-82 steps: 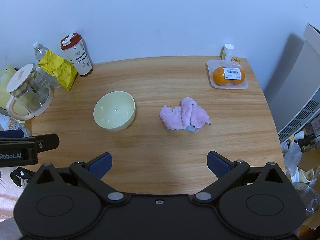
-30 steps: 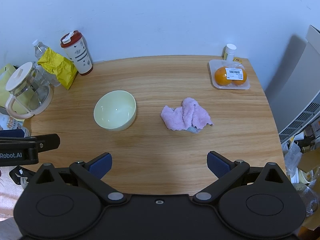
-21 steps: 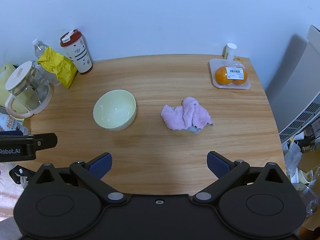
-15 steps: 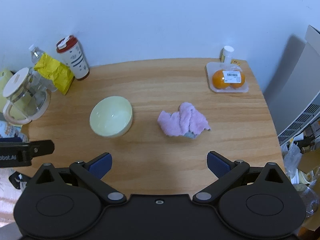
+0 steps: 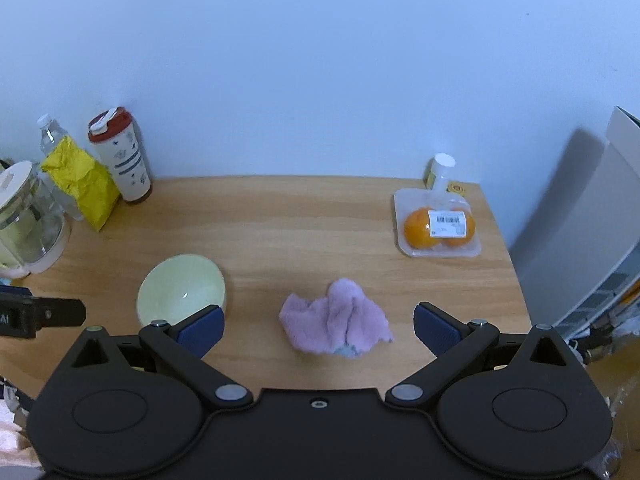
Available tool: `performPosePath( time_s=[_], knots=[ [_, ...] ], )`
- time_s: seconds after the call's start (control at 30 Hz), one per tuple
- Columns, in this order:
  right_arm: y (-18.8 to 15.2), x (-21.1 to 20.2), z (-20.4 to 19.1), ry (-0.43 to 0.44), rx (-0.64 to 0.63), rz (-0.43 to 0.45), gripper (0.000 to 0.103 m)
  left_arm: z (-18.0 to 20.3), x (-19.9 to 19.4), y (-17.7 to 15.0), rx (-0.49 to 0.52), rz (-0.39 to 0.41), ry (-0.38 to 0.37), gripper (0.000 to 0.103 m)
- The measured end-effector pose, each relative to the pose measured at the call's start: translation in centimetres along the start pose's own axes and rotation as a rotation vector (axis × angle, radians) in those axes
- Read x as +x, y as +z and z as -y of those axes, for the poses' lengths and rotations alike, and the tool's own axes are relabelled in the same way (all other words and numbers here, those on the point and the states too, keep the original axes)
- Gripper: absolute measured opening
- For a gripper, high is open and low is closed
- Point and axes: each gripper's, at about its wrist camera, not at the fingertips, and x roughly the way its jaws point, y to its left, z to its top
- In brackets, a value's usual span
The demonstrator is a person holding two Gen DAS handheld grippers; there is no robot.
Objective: Clean bowl
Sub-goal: 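Grasp the pink towel with the right tool while the left tool approaches the bowl rim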
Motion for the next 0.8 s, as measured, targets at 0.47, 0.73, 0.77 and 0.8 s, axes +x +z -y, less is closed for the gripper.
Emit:
performPosePath(
  time_s=[0.47, 0.73, 0.77, 0.8],
  knots=[
    [0.0, 8.7, 2.2, 0.073, -0.169, -0.019, 0.065, -0.7, 8.0, 1.7, -0.007, 0.047, -0.008, 0.102],
    [0.4, 13.8, 3.3, 0.148, -0.213, -0.111, 0.064, -2.7, 11.2, 0.6, -0.105, -0.01, -0.011, 0.092],
    [0.4, 14.3, 3.3, 0.155, -0.229, -0.117, 0.064, -2.9, 11.5, 0.5, -0.115, -0.016, -0.016, 0.091],
    [0.4, 14.6, 3.3, 0.158, -0.236, -0.12, 0.064, -2.9, 11.6, 0.4, -0.11, -0.02, -0.014, 0.089]
  ],
)
